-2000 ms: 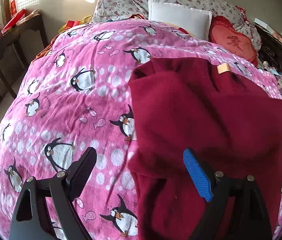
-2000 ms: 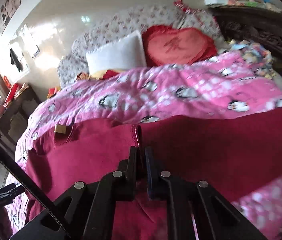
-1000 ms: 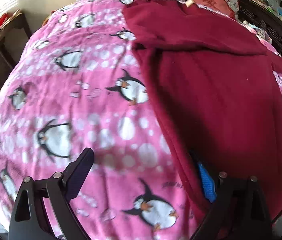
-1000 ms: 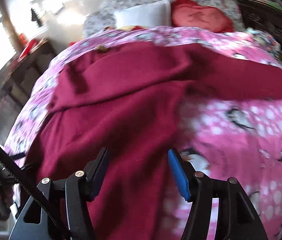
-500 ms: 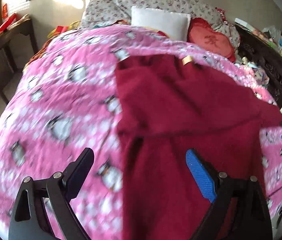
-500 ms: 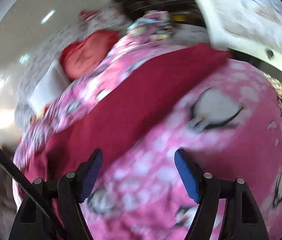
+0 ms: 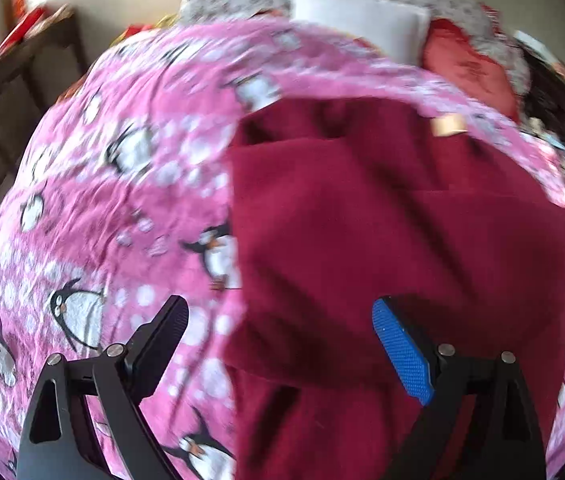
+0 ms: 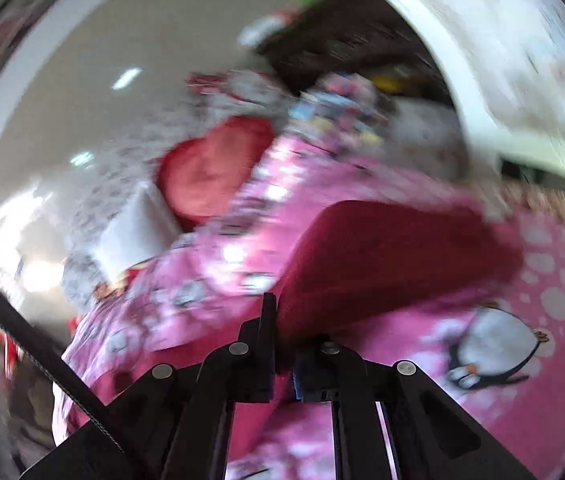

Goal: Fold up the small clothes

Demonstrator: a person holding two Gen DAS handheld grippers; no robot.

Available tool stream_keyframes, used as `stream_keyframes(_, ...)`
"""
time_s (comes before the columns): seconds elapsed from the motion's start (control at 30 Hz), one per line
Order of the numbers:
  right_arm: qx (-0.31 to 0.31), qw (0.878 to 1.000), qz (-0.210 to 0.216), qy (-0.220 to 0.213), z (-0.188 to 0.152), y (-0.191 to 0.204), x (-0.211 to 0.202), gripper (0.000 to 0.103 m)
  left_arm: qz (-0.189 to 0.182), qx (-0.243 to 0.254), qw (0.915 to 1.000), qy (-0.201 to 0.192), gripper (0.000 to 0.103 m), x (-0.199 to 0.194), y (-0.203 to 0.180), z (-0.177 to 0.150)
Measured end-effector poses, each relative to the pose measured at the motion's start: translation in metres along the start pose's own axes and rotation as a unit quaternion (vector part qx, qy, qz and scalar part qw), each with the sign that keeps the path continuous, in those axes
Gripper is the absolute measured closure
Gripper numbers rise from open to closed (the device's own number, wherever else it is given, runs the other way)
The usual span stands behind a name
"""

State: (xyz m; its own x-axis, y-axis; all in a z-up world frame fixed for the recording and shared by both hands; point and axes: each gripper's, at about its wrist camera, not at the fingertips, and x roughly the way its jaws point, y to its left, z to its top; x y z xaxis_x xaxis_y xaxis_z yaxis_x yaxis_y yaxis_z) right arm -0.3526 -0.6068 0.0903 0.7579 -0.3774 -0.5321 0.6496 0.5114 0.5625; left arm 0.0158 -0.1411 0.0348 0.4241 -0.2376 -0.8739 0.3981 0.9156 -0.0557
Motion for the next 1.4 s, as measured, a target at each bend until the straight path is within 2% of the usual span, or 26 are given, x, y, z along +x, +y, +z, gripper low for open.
stream_keyframes(0.1,-0.079,0.995,0.056,-0.008,-0.008,0.07,-0.019,0.096,-0.007,-0.02,0.9997,0.01,0.01,0.005,0.018,0.001)
stream_keyframes(0.17,-0.135,0.986,0.098,-0.001,-0.024,0.124,-0.025,0.096,-0.016,-0.03,0.9994,0.004,0.01,-0.001,0.03,-0.001)
stream_keyframes(0.27,-0.216,0.962,0.161,0.038,-0.068,0.203,-0.018,0.096,-0.023,-0.042,0.9988,-0.01,0.01,-0.013,0.047,-0.002)
stream_keyframes(0.3,-0.247,0.95,0.18,0.056,-0.093,0.231,-0.012,0.096,-0.024,-0.049,0.9984,-0.014,0.01,-0.017,0.053,-0.002)
stream_keyframes(0.4,-0.3,0.924,0.21,0.106,-0.157,0.28,0.013,0.096,-0.032,-0.062,0.9974,-0.02,0.01,-0.023,0.064,-0.002)
stream_keyframes(0.47,-0.341,0.903,0.212,0.152,-0.208,0.306,0.04,0.094,-0.036,-0.07,0.9967,-0.02,0.01,-0.022,0.069,-0.002)
stream_keyframes(0.5,-0.355,0.896,0.203,0.172,-0.225,0.31,0.052,0.09,-0.038,-0.074,0.9963,-0.019,0.01,-0.023,0.071,-0.004)
stream_keyframes(0.53,-0.368,0.888,0.192,0.199,-0.244,0.313,0.065,0.069,-0.041,-0.076,0.9961,-0.017,0.01,-0.022,0.072,-0.005)
stream_keyframes(0.57,-0.376,0.878,0.187,0.231,-0.258,0.313,0.074,0.055,-0.043,-0.077,0.996,-0.015,0.01,-0.022,0.073,-0.006)
stream_keyframes(0.6,-0.373,0.874,0.189,0.249,-0.265,0.308,0.077,0.046,-0.045,-0.075,0.996,-0.014,0.01,-0.022,0.074,-0.008)
stream_keyframes(0.7,-0.368,0.871,0.217,0.243,-0.252,0.29,0.06,0.045,-0.047,-0.067,0.9965,-0.02,0.01,-0.025,0.072,-0.008)
stream_keyframes(0.83,-0.348,0.889,0.226,0.192,-0.219,0.264,0.026,0.023,-0.06,-0.059,0.9961,-0.027,0.01,-0.03,0.063,-0.006)
stream_keyframes(0.93,-0.326,0.905,0.207,0.176,-0.197,0.25,0.023,0.023,-0.063,-0.047,0.9965,-0.029,0.01,-0.032,0.053,-0.006)
stream_keyframes(1.0,-0.295,0.916,0.202,0.182,-0.188,0.242,0.032,0.023,-0.067,-0.044,0.9964,-0.029,0.01,-0.032,0.047,-0.006)
stream_keyframes(1.1,-0.256,0.925,0.205,0.192,-0.182,0.247,0.052,0.024,-0.069,-0.043,0.9964,-0.025,0.01,-0.03,0.043,-0.008)
stream_keyframes(1.17,-0.241,0.931,0.194,0.194,-0.183,0.255,0.068,0.037,-0.066,-0.047,0.9964,-0.025,0.01,-0.031,0.046,-0.009)
stream_keyframes(1.2,-0.24,0.93,0.197,0.197,-0.185,0.264,0.077,0.057,-0.065,-0.05,0.9963,-0.026,0.01,-0.031,0.049,-0.009)
stream_keyframes(1.23,-0.249,0.926,0.203,0.197,-0.189,0.275,0.082,0.066,-0.064,-0.054,0.9961,-0.027,0.01,-0.033,0.053,-0.009)
stream_keyframes(1.3,-0.277,0.913,0.235,0.186,-0.201,0.296,0.074,0.066,-0.064,-0.066,0.9953,-0.031,0.01,-0.035,0.062,-0.009)
stream_keyframes(1.37,-0.294,0.884,0.297,0.209,-0.218,0.314,0.063,0.063,-0.062,-0.076,0.9946,-0.035,0.01,-0.037,0.07,-0.008)
stream_keyframes(1.4,-0.303,0.866,0.326,0.226,-0.227,0.321,0.057,0.05,-0.062,-0.079,0.9943,-0.034,0.01,-0.036,0.073,-0.007)
